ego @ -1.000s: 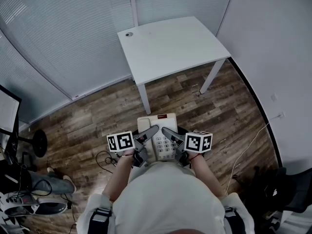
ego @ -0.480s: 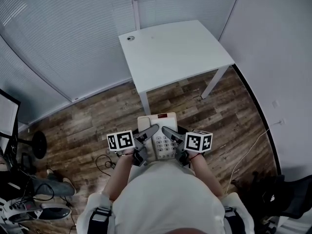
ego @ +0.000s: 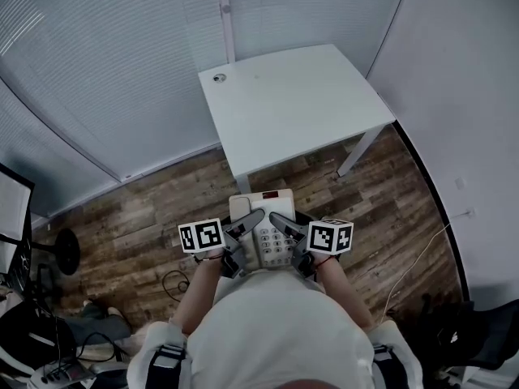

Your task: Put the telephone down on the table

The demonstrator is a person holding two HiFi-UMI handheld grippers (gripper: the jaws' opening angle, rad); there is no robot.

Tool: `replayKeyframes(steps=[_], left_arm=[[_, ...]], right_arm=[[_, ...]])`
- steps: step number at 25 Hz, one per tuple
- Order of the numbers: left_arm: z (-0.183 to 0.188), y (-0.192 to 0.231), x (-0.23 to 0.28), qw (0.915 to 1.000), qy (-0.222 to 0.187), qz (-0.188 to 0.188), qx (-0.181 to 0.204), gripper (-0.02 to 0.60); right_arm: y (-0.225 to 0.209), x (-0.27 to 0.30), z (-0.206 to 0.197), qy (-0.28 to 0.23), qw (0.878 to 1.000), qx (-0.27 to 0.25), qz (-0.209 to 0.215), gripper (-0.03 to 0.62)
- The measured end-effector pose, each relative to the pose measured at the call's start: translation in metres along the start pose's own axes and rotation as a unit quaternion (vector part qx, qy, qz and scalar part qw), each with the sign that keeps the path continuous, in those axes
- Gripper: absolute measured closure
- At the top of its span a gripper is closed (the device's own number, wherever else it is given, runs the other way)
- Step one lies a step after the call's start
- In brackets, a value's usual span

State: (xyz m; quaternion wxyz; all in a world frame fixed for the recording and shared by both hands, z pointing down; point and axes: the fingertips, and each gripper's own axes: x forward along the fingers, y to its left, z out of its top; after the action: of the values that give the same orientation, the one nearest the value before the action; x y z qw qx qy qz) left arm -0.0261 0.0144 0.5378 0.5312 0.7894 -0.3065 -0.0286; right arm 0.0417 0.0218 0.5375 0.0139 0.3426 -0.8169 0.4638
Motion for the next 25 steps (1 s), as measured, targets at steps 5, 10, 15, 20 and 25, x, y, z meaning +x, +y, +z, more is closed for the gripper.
replayKeyframes(steps=[5, 10, 15, 20, 25], left_arm=[[0.028, 0.009, 0.012, 1.0, 0.002, -0.002, 0.002, 0.156], [0.051, 0.018, 0.023, 1.0, 0.006, -0.004, 0.002, 0.156], [0.077, 0.029, 0.036, 1.0, 0.007, -0.006, 0.001, 0.156], [0.1, 0.039, 0.045, 0.9999, 0.008, -0.005, -0.003, 0.156], [0.122, 0.049, 0.051, 0.9999, 0.008, -0.006, -0.008, 0.156]], right_arm=[[-0.007, 0.02, 0.023, -0.003, 1.0, -0.001, -0.002, 0.296], [-0.014, 0.038, 0.041, -0.005, 1.0, 0.002, -0.006, 0.296], [-0.023, 0.058, 0.063, -0.004, 1.0, 0.001, -0.009, 0.296], [-0.029, 0.077, 0.081, -0.002, 1.0, 0.002, -0.011, 0.295], [-0.033, 0.096, 0.097, 0.001, 1.0, 0.002, -0.014, 0.296]])
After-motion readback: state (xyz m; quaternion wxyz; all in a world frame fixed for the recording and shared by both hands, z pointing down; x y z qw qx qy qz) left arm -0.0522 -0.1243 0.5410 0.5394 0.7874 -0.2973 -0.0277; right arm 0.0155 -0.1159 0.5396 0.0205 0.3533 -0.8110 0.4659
